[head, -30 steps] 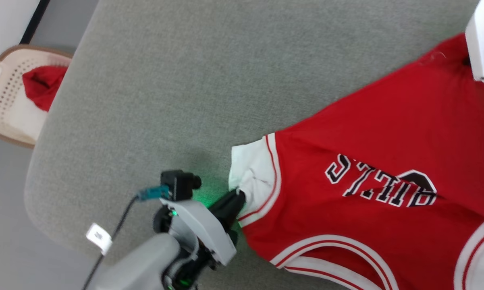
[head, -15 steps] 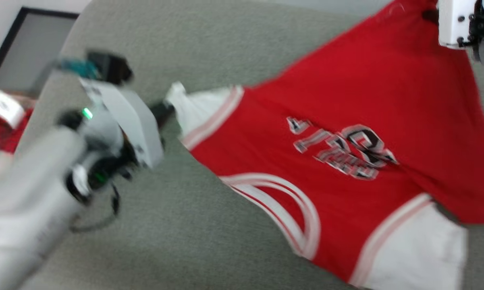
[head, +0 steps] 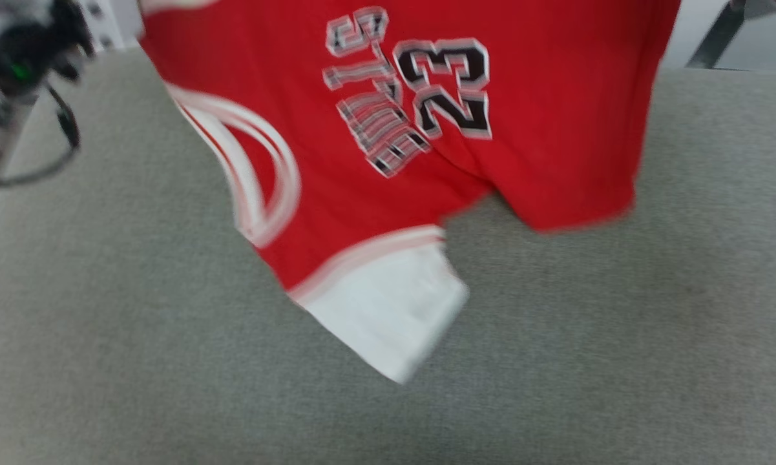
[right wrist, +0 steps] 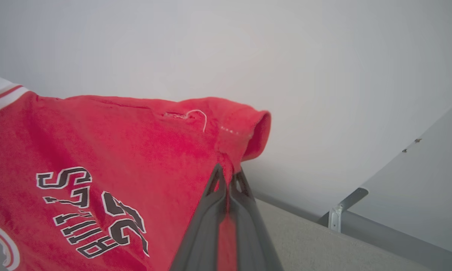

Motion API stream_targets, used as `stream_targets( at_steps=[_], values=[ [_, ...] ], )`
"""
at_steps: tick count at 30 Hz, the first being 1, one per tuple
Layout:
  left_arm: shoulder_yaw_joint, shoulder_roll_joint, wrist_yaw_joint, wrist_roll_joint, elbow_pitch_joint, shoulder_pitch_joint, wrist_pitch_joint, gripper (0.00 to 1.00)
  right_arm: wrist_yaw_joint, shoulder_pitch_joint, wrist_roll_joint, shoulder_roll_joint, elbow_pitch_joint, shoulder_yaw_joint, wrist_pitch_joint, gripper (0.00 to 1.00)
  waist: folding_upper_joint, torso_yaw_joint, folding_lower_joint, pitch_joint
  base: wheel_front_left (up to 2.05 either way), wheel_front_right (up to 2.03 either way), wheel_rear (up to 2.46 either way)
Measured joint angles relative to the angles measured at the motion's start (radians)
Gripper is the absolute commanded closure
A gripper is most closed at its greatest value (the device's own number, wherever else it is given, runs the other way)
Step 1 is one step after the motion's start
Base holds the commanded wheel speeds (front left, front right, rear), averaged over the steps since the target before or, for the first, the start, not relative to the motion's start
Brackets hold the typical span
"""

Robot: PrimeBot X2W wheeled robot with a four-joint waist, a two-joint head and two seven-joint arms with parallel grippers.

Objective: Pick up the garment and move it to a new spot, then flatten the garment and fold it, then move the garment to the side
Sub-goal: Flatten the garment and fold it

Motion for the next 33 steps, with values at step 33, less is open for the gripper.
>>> stream_targets(
  at_steps=[33],
  values=[
    [0.029,-0.115,-0.131,0.32,0.445,-0.72,-0.51,1.0,0.0,-0.32,-0.27,0.043,0.104,-0.152,-0.705,1.0,0.0,-0.149,0.0,0.339,0.0,0.0,0.0]
  ],
)
